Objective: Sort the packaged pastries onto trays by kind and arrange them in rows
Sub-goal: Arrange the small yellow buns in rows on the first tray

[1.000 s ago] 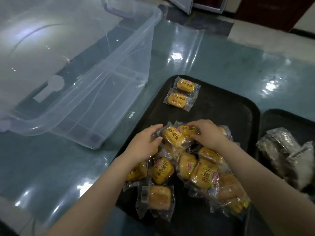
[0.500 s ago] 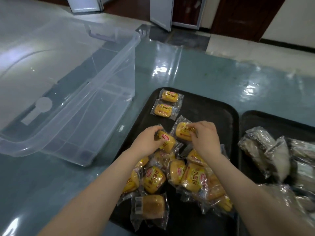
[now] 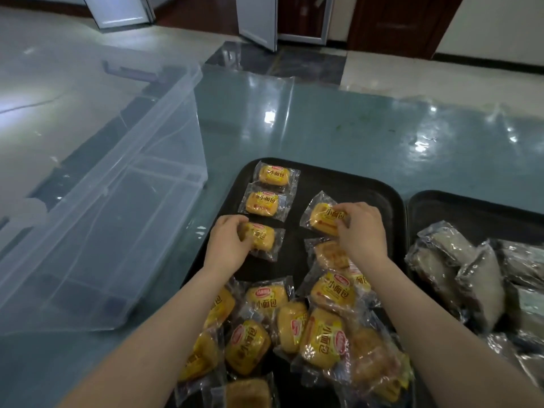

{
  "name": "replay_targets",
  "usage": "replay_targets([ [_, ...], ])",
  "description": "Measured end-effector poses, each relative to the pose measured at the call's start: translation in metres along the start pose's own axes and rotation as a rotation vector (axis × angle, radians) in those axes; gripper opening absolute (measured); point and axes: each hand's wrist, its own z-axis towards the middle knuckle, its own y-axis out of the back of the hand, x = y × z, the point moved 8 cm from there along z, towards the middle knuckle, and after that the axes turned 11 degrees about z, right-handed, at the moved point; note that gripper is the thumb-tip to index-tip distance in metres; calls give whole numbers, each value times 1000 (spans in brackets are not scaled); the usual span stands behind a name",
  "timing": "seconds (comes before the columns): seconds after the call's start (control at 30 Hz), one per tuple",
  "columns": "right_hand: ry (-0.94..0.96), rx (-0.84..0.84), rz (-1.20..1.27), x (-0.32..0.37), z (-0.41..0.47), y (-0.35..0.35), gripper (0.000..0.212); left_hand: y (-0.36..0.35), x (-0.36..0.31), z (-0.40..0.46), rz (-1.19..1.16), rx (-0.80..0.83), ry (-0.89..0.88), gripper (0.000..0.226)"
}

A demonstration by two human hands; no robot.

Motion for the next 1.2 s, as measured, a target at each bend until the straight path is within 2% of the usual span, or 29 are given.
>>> replay_targets([
  [0.07,-9,-25,27,-4,14,-1,32,-2,-1,3,39,-28,2,47],
  [0.2,2,-52,49,-13,36,-9,32,-8,-15,1,117,-124,-144,45],
  [0.27,-20,-27,53,-17,44,-16,35,-17,-16,0,141,-129,-133,51],
  [0.33,-26,89,-72,-20,48,-33,44,-32,-10,3,184,-70,-68,66],
  [0.43,115,294,-268,-15,43,-61,60,-58,-3,4,301,82,-41,80],
  [0.53,220,456,-271,-9,33,-81,63,-68,-5,3,424,104,-73,89],
  [0.63,176,595,-219,-16,26,-90,70,-70,-4,1,450,111,-72,89],
  [0.73,151,676,-204,-22,22,-89,59,-71,-2,0,439,129,-47,90],
  [0.8,146,671,-245,-23,18,-88,46,-71,-3,0,445,123,-55,92],
  [0.9,189,493,-201,-11,13,-77,28,-69,-4,0,443,99,-70,92],
  [1.03,56,217,50,-1,17,-50,41,-67,-7,-3,436,79,-78,90],
  [1.1,6,264,-26,-1,19,-56,52,-67,-7,-4,426,77,-72,90],
  [1.2,-31,454,-143,-7,18,-78,70,-67,-6,-4,415,63,-73,91],
])
